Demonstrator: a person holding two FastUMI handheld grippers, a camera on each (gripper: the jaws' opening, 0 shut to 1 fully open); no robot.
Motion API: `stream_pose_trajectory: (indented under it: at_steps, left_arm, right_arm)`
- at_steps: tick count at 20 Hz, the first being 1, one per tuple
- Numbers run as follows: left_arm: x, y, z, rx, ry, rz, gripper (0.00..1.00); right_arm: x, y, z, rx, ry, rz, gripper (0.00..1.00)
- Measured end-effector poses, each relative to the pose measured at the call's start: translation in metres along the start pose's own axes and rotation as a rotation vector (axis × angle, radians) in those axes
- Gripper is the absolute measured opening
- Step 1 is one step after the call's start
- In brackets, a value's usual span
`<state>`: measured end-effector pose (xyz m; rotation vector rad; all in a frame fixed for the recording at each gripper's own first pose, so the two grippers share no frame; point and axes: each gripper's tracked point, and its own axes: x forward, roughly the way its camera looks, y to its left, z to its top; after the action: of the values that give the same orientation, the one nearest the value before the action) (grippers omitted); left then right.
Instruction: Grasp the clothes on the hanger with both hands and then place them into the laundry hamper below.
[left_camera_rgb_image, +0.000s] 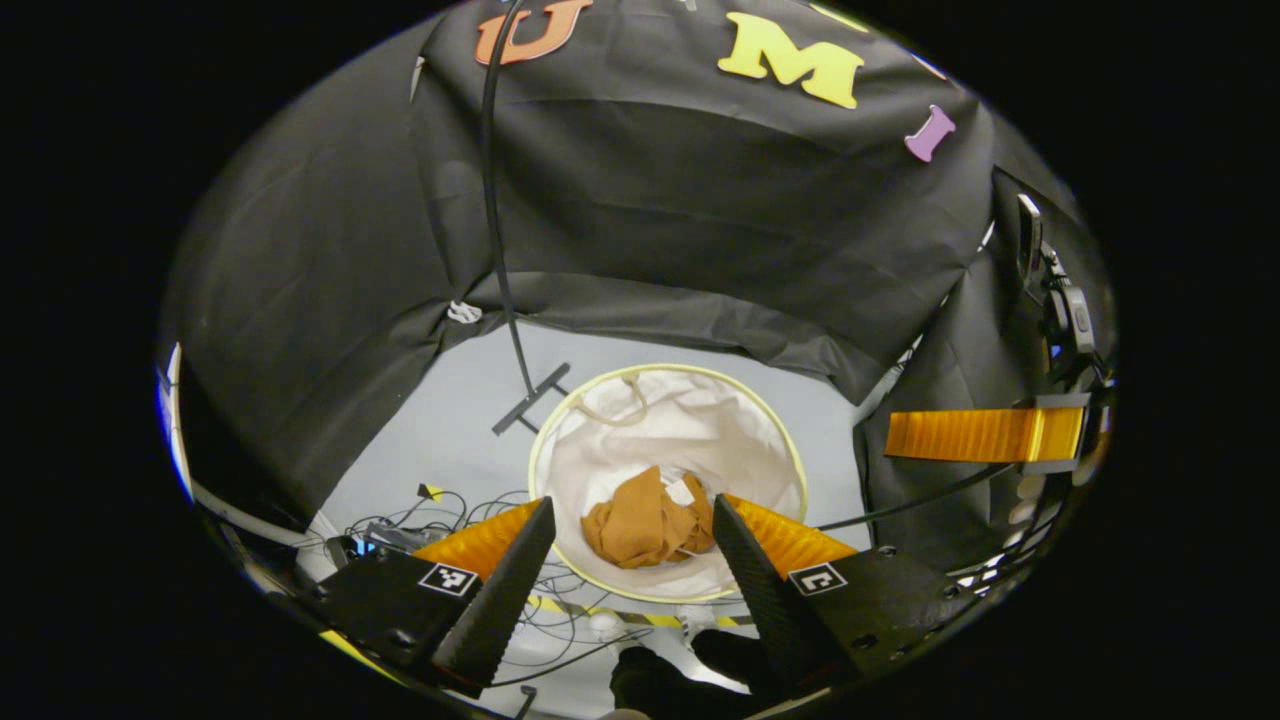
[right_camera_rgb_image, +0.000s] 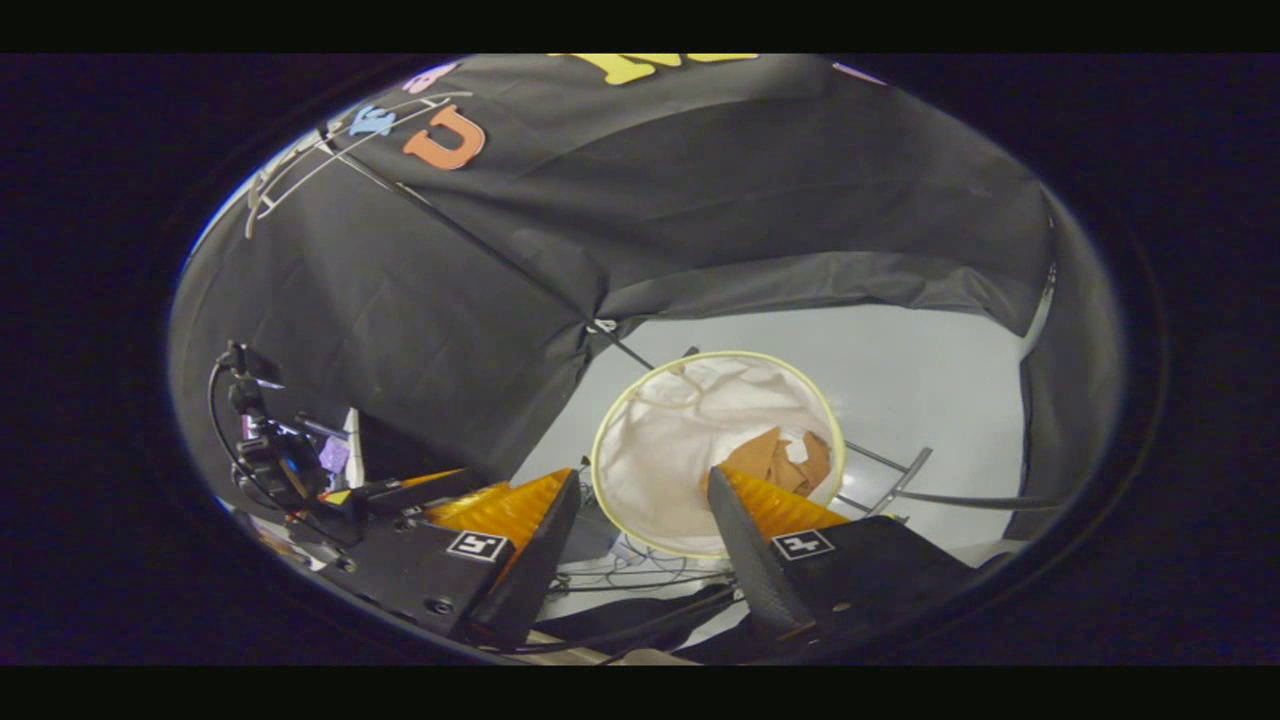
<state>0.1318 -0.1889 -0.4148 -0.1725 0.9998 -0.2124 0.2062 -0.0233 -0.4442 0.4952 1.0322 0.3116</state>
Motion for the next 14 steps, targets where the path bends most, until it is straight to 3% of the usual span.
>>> stream_pose_trajectory:
  at_steps: [1,5,9,14]
  left_arm:
    - [-0.005,-0.002,0.007,0.001,-0.019,0.009,1.00]
    - [-0.032,-0.009,0.037,0.046,-0.104,0.053,0.97]
    - [-0.072,-0.029,0.074,0.053,-0.216,0.085,0.97]
    - [-0.142,-0.036,0.134,0.182,-0.411,0.157,1.00]
  right_arm:
    - [-0.003,-0.001,0.004,-0.018,-0.014,-0.004,0.82]
    - [-0.029,0.009,0.023,-0.126,-0.067,0.021,0.82]
    - [-0.067,0.017,0.059,-0.259,-0.187,0.017,0.83]
    - [-0.136,0.054,0.104,-0.378,-0.387,0.033,0.83]
